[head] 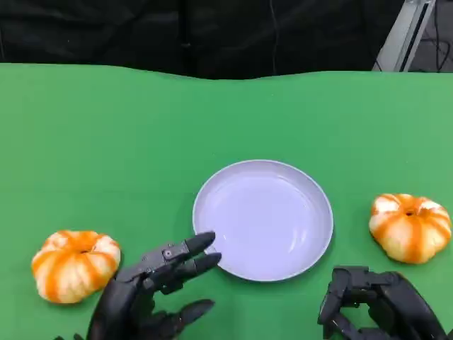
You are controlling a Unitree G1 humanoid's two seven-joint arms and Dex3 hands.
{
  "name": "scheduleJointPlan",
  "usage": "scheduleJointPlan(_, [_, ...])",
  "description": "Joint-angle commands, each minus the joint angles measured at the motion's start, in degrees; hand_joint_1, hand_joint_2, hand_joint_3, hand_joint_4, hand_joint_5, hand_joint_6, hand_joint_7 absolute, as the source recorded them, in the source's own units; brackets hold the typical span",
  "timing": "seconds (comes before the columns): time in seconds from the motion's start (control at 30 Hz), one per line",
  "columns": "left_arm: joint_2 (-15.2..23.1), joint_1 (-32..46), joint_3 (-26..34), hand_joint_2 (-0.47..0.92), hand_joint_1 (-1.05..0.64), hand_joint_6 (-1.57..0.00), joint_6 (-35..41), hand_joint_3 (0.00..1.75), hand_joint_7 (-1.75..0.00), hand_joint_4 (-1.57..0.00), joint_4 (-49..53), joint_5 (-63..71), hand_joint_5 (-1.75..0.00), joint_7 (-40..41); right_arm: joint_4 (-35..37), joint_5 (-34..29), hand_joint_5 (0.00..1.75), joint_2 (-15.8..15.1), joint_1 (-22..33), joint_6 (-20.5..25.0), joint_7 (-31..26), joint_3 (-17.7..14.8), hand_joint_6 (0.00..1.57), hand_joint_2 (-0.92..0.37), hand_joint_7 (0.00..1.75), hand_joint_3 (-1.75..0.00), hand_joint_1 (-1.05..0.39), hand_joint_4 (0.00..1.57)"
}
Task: Grasp the bread from the table and place it into the plate.
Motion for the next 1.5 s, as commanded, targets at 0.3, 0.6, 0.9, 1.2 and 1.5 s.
scheduleJointPlan(0.3, [4.5, 3.0, 4.8, 0.92, -0.72, -0.36, 3.9, 0.14, 0.00, -0.50, -13.9, 2.3, 0.00, 7.0, -0.8, 0.3, 1.45, -0.6, 1.0, 0.7, 0.2, -0.3, 0.85, -0.64, 1.19, -0.92, -0.10, 0.85])
scheduleJointPlan(0.6, [4.6, 3.6, 4.7, 0.92, -0.72, -0.36, 5.3, 0.13, 0.00, -0.50, -15.3, 2.3, 0.00, 7.2, -1.1, 0.3, 1.45, -0.6, 1.2, 1.0, 0.3, -0.4, 0.86, -0.65, 1.18, -0.91, -0.10, 0.85])
scheduleJointPlan(0.9, [10.5, 5.0, 13.3, 0.92, -0.72, -0.41, 7.3, 0.19, -0.02, -0.52, -20.7, 20.5, -0.01, 20.4, -1.7, 0.2, 1.45, -0.8, 1.5, 0.8, 0.4, -0.4, 0.85, -0.64, 1.19, -0.92, -0.10, 0.84])
scheduleJointPlan(1.2, [12.1, 5.7, 12.7, 0.92, -0.74, -0.41, 9.1, 0.21, -0.01, -0.53, -21.3, 20.8, -0.01, 22.6, -2.2, 0.1, 1.46, -0.8, 1.7, 1.1, 0.3, -0.4, 0.85, -0.62, 1.20, -0.94, -0.11, 0.84])
scheduleJointPlan(1.5, [12.6, 5.8, 12.1, 0.92, -0.74, -0.42, 9.3, 0.21, -0.01, -0.53, -21.4, 20.7, -0.01, 23.3, -2.2, 0.1, 1.46, -0.8, 1.7, 1.1, 0.3, -0.4, 0.85, -0.62, 1.20, -0.95, -0.11, 0.84])
